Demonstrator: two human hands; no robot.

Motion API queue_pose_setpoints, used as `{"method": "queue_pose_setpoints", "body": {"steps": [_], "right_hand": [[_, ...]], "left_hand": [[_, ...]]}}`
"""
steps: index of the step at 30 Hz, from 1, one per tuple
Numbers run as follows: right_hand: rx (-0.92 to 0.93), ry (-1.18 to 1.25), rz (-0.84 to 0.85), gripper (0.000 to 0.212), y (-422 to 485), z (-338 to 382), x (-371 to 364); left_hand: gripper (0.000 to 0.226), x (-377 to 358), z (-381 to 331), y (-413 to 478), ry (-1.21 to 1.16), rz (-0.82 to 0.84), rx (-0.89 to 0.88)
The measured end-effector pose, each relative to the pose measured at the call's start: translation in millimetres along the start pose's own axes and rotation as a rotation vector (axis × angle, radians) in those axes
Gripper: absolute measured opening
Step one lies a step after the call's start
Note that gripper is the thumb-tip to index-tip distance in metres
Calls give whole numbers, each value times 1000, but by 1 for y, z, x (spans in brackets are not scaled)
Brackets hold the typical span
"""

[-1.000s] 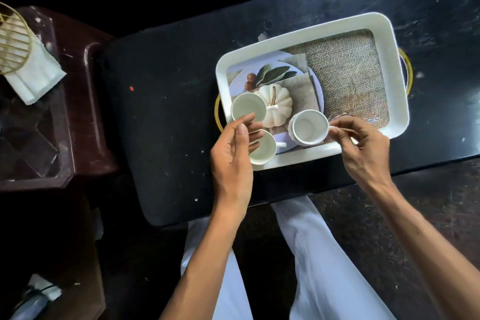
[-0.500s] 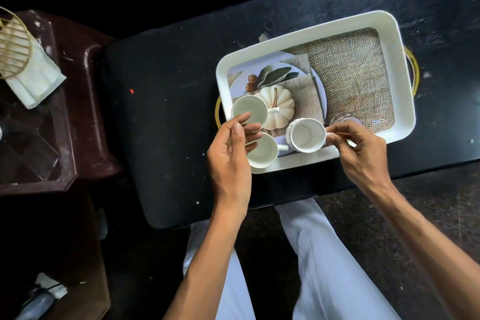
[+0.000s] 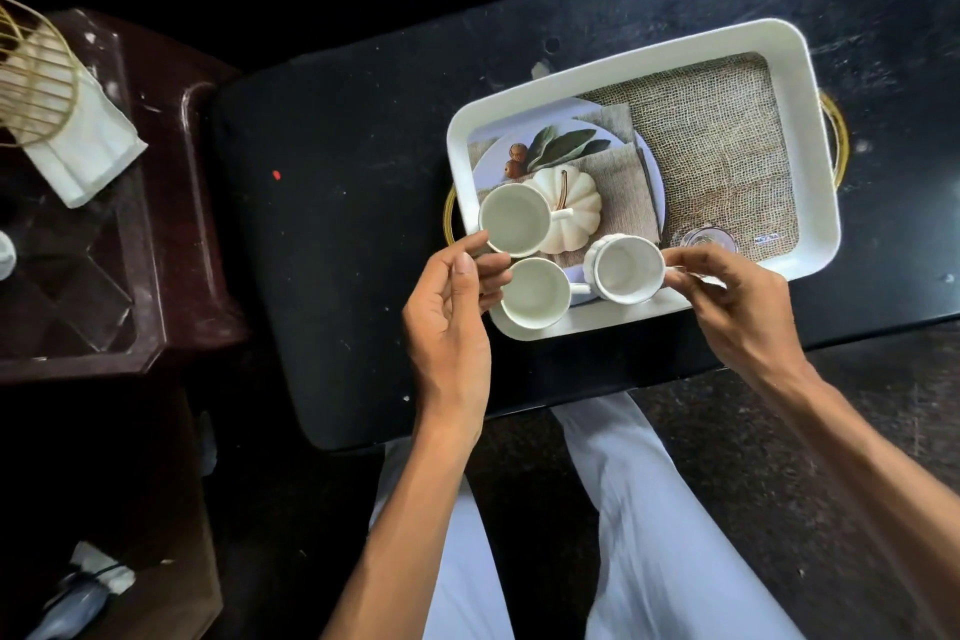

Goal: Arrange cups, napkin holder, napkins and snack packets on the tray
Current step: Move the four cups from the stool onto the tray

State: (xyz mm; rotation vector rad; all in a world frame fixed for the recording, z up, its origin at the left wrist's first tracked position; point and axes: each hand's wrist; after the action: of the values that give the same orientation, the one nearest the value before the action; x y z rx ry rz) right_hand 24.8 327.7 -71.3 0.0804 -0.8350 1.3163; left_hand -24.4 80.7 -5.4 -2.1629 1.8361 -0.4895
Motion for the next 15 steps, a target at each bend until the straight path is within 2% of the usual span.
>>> {"method": "queue_pose_setpoints", "body": {"steps": [3, 6, 8, 15], "right_hand": [[73, -66, -19, 29, -1, 13, 9], [147, -165, -113, 34, -3, 35, 10], [170, -141, -150, 35, -7, 56, 0], [276, 48, -32, 29, -18, 141, -94]], "left_hand": [[27, 17, -3, 1, 12, -13, -17], [27, 44, -6, 5, 26, -53, -29], [27, 66, -6, 8, 35, -86, -31], [26, 166, -6, 21, 116, -235, -57]]}}
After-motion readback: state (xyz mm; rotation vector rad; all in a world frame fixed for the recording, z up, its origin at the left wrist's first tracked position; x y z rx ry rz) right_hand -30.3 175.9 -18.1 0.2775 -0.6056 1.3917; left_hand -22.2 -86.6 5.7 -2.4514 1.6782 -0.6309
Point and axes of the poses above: each hand's wrist, its own y-axis towards the middle knuckle, its own x-axis out of the back of the hand, z = x × y, and after that the axes turned 5 degrees about -x, right-handed
